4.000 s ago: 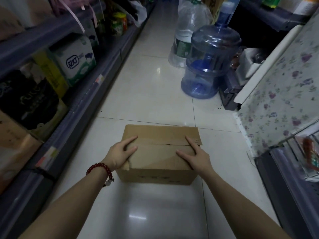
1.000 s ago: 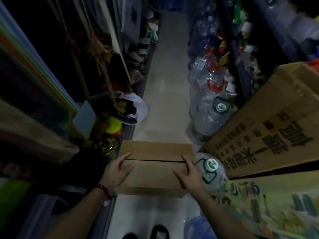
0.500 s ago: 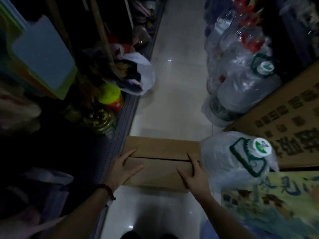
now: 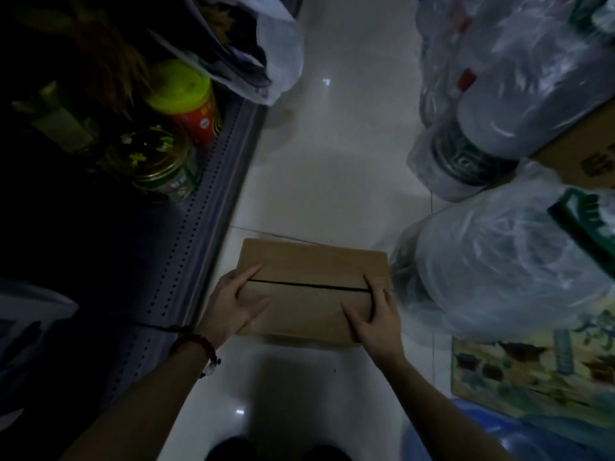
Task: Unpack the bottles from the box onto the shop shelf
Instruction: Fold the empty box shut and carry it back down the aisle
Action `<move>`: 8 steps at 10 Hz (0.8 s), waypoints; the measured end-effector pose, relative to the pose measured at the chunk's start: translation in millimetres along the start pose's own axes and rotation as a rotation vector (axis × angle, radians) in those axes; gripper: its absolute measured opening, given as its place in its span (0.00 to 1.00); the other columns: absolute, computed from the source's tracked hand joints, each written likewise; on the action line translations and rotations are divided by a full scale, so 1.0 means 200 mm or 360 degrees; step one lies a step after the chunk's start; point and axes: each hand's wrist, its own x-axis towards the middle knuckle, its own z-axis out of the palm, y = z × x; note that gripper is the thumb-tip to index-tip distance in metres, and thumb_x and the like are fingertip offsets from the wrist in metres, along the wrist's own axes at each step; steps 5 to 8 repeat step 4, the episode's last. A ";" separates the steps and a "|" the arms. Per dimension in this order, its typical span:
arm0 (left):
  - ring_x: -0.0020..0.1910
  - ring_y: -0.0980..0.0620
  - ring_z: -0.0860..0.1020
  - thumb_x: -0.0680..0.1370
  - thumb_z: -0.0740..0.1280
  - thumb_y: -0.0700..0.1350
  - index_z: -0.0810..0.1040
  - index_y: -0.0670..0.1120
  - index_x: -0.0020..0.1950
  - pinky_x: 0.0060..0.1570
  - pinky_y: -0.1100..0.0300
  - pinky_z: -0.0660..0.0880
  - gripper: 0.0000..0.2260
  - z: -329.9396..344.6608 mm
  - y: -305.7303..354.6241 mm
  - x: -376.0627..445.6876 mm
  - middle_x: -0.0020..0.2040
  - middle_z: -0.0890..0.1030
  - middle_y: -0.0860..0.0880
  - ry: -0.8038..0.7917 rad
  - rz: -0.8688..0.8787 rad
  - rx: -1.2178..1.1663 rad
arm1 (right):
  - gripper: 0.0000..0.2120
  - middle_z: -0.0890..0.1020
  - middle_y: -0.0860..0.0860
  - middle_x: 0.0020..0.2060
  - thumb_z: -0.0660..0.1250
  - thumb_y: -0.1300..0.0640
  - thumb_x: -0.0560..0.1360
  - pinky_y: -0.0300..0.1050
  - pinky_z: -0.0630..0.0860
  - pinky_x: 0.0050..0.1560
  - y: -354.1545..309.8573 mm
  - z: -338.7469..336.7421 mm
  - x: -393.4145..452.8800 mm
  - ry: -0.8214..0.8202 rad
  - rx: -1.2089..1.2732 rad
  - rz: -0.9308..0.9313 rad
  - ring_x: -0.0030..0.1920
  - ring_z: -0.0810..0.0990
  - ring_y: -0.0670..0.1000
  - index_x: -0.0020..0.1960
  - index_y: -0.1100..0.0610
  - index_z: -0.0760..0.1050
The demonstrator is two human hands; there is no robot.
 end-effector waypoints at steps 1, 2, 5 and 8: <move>0.63 0.54 0.70 0.70 0.75 0.50 0.69 0.62 0.69 0.66 0.54 0.71 0.30 0.02 -0.04 0.02 0.70 0.64 0.49 0.0046 0.0074 0.0059 | 0.35 0.63 0.52 0.69 0.69 0.43 0.73 0.54 0.71 0.67 0.05 0.06 0.00 0.0064 0.0019 -0.0004 0.66 0.69 0.55 0.74 0.37 0.54; 0.67 0.51 0.66 0.71 0.73 0.50 0.67 0.60 0.70 0.67 0.55 0.69 0.29 0.04 -0.03 -0.01 0.74 0.56 0.48 0.0081 0.0101 0.0189 | 0.35 0.60 0.52 0.71 0.67 0.42 0.73 0.58 0.69 0.69 0.05 0.09 -0.02 0.0094 -0.0047 -0.0002 0.70 0.65 0.57 0.74 0.36 0.53; 0.77 0.39 0.45 0.72 0.72 0.48 0.58 0.56 0.76 0.71 0.42 0.61 0.36 -0.03 0.25 -0.08 0.78 0.44 0.44 0.0028 -0.0029 0.0768 | 0.34 0.54 0.59 0.75 0.67 0.43 0.73 0.58 0.68 0.66 -0.21 -0.07 -0.07 0.0117 -0.0624 0.0200 0.71 0.60 0.64 0.75 0.43 0.57; 0.77 0.39 0.45 0.72 0.72 0.48 0.58 0.56 0.76 0.71 0.42 0.61 0.36 -0.03 0.25 -0.08 0.78 0.44 0.44 0.0028 -0.0029 0.0768 | 0.34 0.54 0.59 0.75 0.67 0.43 0.73 0.58 0.68 0.66 -0.21 -0.07 -0.07 0.0117 -0.0624 0.0200 0.71 0.60 0.64 0.75 0.43 0.57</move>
